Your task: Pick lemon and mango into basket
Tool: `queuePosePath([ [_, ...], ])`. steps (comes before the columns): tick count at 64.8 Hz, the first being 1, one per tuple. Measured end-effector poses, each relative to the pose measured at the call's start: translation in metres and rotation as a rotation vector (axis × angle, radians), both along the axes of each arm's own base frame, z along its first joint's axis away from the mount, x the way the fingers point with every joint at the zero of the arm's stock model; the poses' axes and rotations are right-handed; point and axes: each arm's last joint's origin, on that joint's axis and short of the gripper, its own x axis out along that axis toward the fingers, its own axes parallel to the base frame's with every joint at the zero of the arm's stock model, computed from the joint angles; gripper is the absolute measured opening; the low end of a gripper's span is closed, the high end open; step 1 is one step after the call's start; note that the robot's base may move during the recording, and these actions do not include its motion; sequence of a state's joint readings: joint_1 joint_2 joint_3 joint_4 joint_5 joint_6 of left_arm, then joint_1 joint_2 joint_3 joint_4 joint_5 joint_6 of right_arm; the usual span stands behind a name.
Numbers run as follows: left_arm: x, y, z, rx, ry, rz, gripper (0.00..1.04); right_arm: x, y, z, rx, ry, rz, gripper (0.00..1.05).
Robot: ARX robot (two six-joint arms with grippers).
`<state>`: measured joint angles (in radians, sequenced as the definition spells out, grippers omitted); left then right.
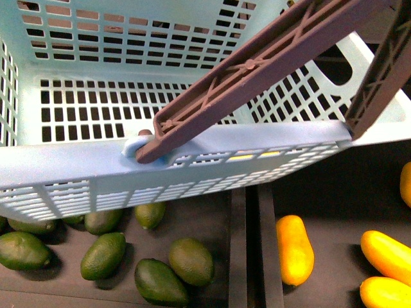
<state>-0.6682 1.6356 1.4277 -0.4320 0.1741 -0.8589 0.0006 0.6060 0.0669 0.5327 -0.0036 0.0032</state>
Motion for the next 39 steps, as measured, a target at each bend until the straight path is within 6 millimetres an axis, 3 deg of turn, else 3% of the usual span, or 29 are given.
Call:
queuePosePath([
  [6, -0.002, -0.002, 0.000, -0.008, 0.007, -0.011, 0.05, 0.001, 0.000, -0.001, 0.014, 0.019, -0.019, 0.96],
  [11, -0.002, -0.003, 0.000, -0.009, 0.008, -0.020, 0.05, 0.009, -0.001, 0.004, 0.103, 0.269, -0.208, 0.96],
  [16, -0.004, -0.005, 0.000, -0.016, 0.012, -0.036, 0.05, 0.013, -0.006, 0.005, 0.146, 0.435, -0.284, 0.96],
  [27, -0.005, -0.005, 0.000, -0.018, 0.015, -0.032, 0.05, 0.031, -0.029, 0.004, 0.141, 0.465, -0.260, 0.96],
  [39, -0.002, -0.003, 0.000, -0.005, 0.004, -0.010, 0.05, 0.051, -0.061, -0.007, -0.004, 0.503, -0.135, 0.96],
])
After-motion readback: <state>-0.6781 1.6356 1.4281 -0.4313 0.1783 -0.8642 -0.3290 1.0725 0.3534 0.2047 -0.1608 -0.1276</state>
